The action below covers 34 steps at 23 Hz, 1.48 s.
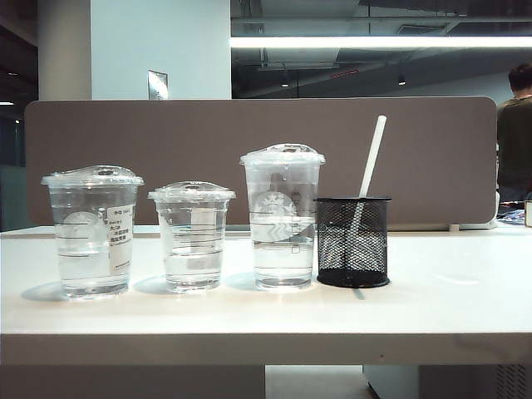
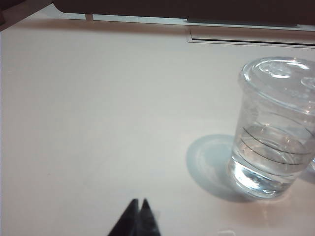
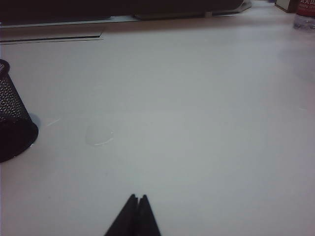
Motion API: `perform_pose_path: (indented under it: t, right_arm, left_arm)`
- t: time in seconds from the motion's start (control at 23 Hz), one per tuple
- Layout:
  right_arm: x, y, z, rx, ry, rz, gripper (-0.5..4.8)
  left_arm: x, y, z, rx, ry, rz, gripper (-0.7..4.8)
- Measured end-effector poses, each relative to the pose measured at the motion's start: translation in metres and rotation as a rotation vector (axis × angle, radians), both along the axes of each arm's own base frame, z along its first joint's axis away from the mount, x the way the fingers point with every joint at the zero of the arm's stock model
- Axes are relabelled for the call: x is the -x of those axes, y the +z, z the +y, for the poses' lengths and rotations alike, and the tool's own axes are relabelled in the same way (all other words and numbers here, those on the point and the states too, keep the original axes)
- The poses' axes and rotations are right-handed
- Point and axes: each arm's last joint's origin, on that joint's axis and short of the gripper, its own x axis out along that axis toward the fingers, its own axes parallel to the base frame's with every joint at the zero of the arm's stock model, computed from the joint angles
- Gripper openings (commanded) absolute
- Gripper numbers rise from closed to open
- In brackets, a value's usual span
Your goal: Pick up the straw and insert it into the medium coffee cup.
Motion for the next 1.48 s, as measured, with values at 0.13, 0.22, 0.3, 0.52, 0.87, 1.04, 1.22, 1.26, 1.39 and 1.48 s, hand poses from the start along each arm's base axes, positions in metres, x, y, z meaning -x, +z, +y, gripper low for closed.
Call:
perform_pose_path:
  t: [0.13, 0.22, 0.3, 0.52, 0.87, 1.04, 1.22, 1.26, 1.39, 1.48]
  right_arm:
    - [0.0, 0.0, 0.0, 0.0, 0.0, 0.0, -0.05]
    - [0.0, 0.0, 0.0, 0.0, 0.0, 0.0, -0.05]
    - [0.0, 0.0, 0.0, 0.0, 0.0, 0.0, -0.05]
    - [0.0, 0.0, 0.0, 0.0, 0.0, 0.0, -0.05]
    - [0.0, 0.0, 0.0, 0.0, 0.0, 0.0, -0.05]
    - [0.0, 0.0, 0.0, 0.0, 0.0, 0.0, -0.05]
    - [0.0, 0.0, 0.0, 0.0, 0.0, 0.0, -0.05]
    - [0.0, 0.0, 0.0, 0.0, 0.0, 0.0, -0.05]
    - [0.0, 0.0, 0.0, 0.0, 0.0, 0.0, -0.05]
    - [0.0, 0.0, 0.0, 0.0, 0.0, 0.0, -0.05]
  left_arm:
    - [0.0, 0.0, 0.0, 0.0, 0.0, 0.0, -0.03]
    - [0.0, 0.0, 0.0, 0.0, 0.0, 0.0, -0.03]
    - [0.0, 0.0, 0.0, 0.0, 0.0, 0.0, -0.03]
    - [0.0, 0.0, 0.0, 0.0, 0.0, 0.0, -0.03]
    - [0.031, 0.104, -0.003, 0.008, -0.084, -0.314, -0.03]
    - [0.082, 0.177, -0.006, 0.006, -0.263, -0.498, -0.03]
    - [0.145, 0.202, -0.004, 0.02, -0.355, -0.322, -0.03]
    - [0.152, 0.202, -0.003, 0.027, -0.355, -0.288, -0.03]
    - [0.179, 0.197, -0.001, 0.062, -0.354, -0.135, -0.03]
    - [0.195, 0.191, 0.0, 0.075, -0.35, -0.037, -0.03]
